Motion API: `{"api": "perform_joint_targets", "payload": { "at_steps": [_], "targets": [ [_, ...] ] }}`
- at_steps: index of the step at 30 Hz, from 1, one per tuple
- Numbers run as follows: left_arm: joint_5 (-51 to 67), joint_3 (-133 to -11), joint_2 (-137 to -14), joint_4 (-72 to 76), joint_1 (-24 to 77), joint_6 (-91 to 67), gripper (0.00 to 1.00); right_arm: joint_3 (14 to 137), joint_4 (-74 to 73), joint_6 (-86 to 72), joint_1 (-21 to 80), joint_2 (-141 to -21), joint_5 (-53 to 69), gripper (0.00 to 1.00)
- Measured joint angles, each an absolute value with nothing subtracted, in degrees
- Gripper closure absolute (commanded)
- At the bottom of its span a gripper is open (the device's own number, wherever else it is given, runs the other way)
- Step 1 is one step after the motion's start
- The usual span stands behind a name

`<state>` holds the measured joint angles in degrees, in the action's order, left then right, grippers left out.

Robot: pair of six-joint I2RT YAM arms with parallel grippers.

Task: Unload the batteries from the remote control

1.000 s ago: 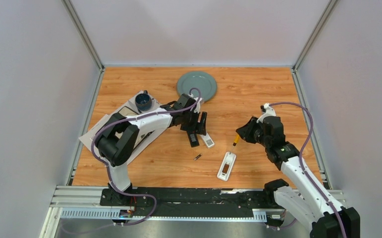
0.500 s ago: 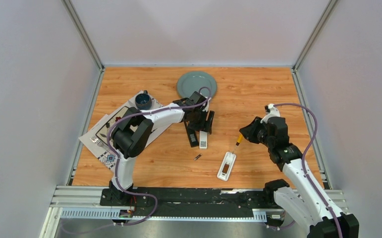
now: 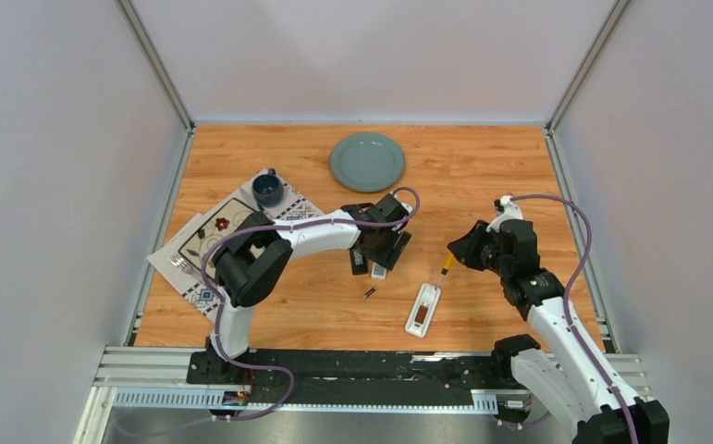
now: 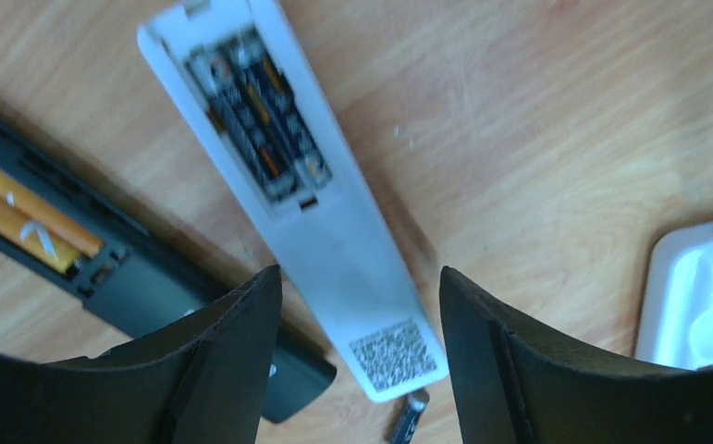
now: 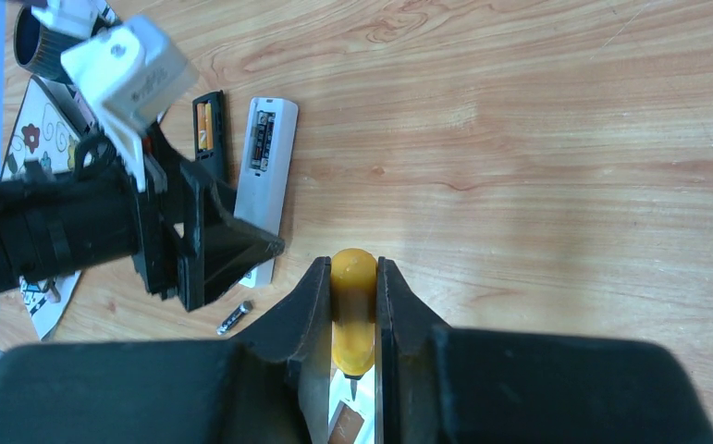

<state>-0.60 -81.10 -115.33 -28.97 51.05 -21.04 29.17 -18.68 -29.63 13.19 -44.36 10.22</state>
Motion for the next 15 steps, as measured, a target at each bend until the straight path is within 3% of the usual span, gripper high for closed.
{"api": "perform_joint_targets", "payload": {
  "at_steps": [9, 15],
  "targets": [
    [-6.61, -71.46, -109.43, -25.89, 54.43, -20.95, 0.41, 28.88, -18.61, -29.63, 12.93, -44.66, 10.9, 1.0],
    [-7.92, -65.65, -106.21, -19.66, 54.43, -20.75, 0.62, 28.88, -18.59, -29.65, 12.93, -44.75, 11.25, 1.0]
  ]
}}
